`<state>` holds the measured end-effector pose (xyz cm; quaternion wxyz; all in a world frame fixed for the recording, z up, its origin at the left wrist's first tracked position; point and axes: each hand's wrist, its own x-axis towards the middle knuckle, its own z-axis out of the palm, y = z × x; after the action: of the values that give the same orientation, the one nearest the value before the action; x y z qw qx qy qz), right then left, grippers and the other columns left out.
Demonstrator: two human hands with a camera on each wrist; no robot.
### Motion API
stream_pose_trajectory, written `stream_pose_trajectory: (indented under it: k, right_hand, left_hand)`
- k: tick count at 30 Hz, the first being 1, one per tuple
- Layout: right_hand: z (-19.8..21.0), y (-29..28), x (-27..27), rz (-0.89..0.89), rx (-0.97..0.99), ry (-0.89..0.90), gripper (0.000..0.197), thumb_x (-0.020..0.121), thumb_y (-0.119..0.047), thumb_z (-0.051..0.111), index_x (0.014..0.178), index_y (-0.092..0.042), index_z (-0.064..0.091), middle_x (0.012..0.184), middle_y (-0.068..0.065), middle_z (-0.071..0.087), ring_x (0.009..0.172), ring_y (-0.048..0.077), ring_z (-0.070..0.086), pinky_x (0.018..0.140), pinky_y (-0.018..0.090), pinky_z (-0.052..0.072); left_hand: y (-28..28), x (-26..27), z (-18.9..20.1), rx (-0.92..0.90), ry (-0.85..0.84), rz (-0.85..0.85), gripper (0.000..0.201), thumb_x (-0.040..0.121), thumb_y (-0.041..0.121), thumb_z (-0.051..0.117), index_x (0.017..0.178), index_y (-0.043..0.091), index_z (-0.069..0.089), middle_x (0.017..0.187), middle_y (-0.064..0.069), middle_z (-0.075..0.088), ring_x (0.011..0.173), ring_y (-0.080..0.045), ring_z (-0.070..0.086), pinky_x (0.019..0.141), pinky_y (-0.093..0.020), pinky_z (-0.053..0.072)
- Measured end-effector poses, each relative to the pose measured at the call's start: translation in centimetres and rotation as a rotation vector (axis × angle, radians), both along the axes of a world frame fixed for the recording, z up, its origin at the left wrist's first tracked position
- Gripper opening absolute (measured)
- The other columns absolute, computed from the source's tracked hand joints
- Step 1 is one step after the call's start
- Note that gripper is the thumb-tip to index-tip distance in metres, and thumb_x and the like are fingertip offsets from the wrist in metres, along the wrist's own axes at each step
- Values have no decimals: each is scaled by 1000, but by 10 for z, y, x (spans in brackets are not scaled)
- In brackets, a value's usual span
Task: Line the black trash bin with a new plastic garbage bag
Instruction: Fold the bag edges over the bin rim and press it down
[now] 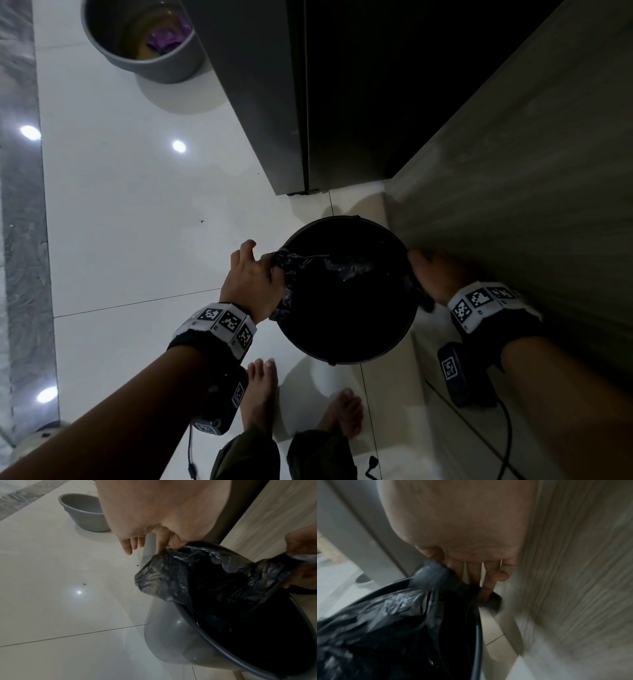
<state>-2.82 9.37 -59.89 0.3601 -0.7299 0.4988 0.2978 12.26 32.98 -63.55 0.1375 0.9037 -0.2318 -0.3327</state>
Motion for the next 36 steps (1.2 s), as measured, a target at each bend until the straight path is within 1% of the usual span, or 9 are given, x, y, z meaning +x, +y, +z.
stream_pose_trajectory:
  k: [4, 7, 10, 13, 16, 22, 28, 33, 36]
  right_hand:
    - [-13, -4, -3, 117, -136, -29, 46, 93, -39, 46, 59, -10, 55, 60, 10, 54, 55, 25, 50, 55, 30, 36]
    - [-28, -1, -8, 140, -163, -95, 12, 84, -26, 61, 86, -19, 53, 81, 7, 58, 72, 28, 56, 66, 32, 42]
    - [-38, 3, -14, 90, -103, -185, 31, 80, -18, 61, 101, -30, 42, 104, 10, 58, 88, 33, 59, 77, 40, 49]
    - [-40, 3, -16, 40, -94, -250, 44, 83, -19, 60, 120, -32, 40, 127, 14, 47, 106, 37, 55, 92, 48, 48]
    - [-40, 2, -16, 21, -127, -258, 38, 94, -28, 50, 131, -28, 44, 138, 15, 37, 112, 38, 52, 92, 43, 45]
    - [-39, 1, -14, 135, -346, -184, 30, 93, -33, 51, 108, -11, 65, 129, 22, 40, 113, 40, 46, 92, 43, 46]
    - [-43, -1, -9, 135, -429, -290, 28, 92, -26, 53, 92, -1, 66, 128, 20, 46, 114, 40, 46, 92, 45, 45]
    - [-46, -2, 2, 61, -531, -469, 21, 85, -22, 62, 75, -3, 60, 117, 20, 54, 104, 41, 50, 86, 43, 46]
    - [-48, -4, 7, 76, -551, -508, 25, 80, -29, 70, 73, -6, 60, 116, 17, 53, 108, 39, 45, 86, 37, 40]
  left_hand:
    - [-5, 9, -7, -98, 23, 55, 25, 89, 13, 50, 100, -6, 63, 131, -24, 51, 125, -36, 45, 95, -38, 39]
    - [-5, 13, -10, -119, 107, 70, 19, 85, 14, 56, 96, -1, 54, 107, -18, 62, 93, -34, 56, 76, -29, 40]
    - [-1, 13, -19, -158, 133, 70, 14, 85, 13, 54, 84, 8, 41, 70, -4, 51, 64, -26, 44, 54, -25, 33]
    - [4, 10, -27, -246, 46, 2, 13, 87, 15, 49, 82, 9, 39, 77, -7, 46, 66, -24, 41, 59, -30, 33]
    - [10, 6, -28, -284, -48, -78, 14, 85, 21, 45, 91, 9, 41, 85, -7, 45, 74, -27, 41, 67, -36, 35]
    - [15, 13, -11, -194, -244, -226, 21, 82, 15, 47, 102, 17, 56, 82, -9, 41, 70, -28, 43, 55, -38, 42]
    - [9, 30, 2, -111, -277, -260, 45, 70, 14, 59, 115, 18, 58, 84, -13, 45, 72, -32, 46, 55, -38, 43]
    - [-2, 40, 6, -67, -241, -234, 66, 59, 25, 73, 122, 15, 54, 93, -15, 46, 83, -35, 47, 66, -42, 47]
    - [-8, 48, 5, -61, -207, -203, 81, 52, 39, 66, 127, 15, 50, 100, -17, 46, 91, -37, 47, 75, -43, 47]
